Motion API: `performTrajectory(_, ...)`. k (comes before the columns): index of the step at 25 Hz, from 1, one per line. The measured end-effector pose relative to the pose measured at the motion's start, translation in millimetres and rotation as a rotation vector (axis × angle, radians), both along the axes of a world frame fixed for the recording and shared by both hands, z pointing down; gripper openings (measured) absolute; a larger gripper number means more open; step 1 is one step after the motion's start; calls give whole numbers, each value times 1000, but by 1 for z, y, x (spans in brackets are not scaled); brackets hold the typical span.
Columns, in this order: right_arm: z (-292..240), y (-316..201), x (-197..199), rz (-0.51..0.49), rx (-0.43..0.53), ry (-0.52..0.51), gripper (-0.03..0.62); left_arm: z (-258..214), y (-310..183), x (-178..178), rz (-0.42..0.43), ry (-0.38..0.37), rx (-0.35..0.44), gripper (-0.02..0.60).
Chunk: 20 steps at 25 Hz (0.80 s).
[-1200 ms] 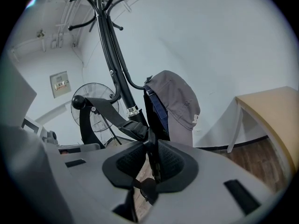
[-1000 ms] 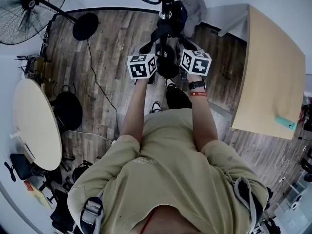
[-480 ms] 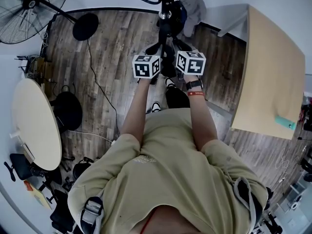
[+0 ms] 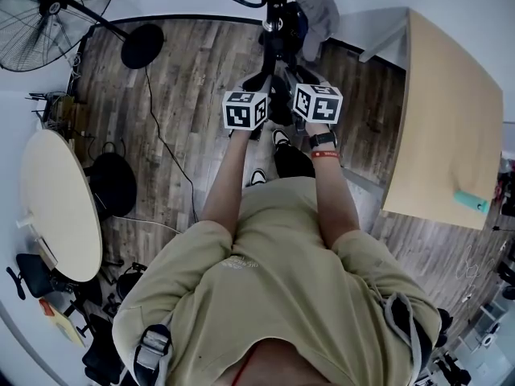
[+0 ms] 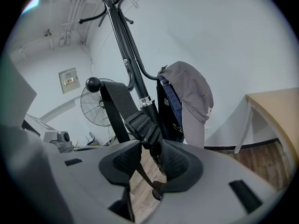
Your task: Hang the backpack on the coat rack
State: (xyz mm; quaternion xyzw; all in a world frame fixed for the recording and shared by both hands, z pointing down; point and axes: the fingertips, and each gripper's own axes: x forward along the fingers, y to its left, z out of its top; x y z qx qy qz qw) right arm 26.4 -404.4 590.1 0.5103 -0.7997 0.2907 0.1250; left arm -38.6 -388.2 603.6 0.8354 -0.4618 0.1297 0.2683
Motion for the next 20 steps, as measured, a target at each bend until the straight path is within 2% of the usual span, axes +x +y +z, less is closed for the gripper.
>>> performTrajectory(5,-10,3,6,23,25,-13,143,-5,6,-6,-9,-11,17,48)
performTrajectory(12,-29,17,21,59,64,-25,132,-35,15,-14,-31,-29,90,48)
performTrajectory(16,-41,26,29,84,103,-5,115,-52,23,-20,-34,-60,132,46)
performTrajectory(20,-58,38,34,81,152,22,97,-71,31,-23,-43,-59,178,46)
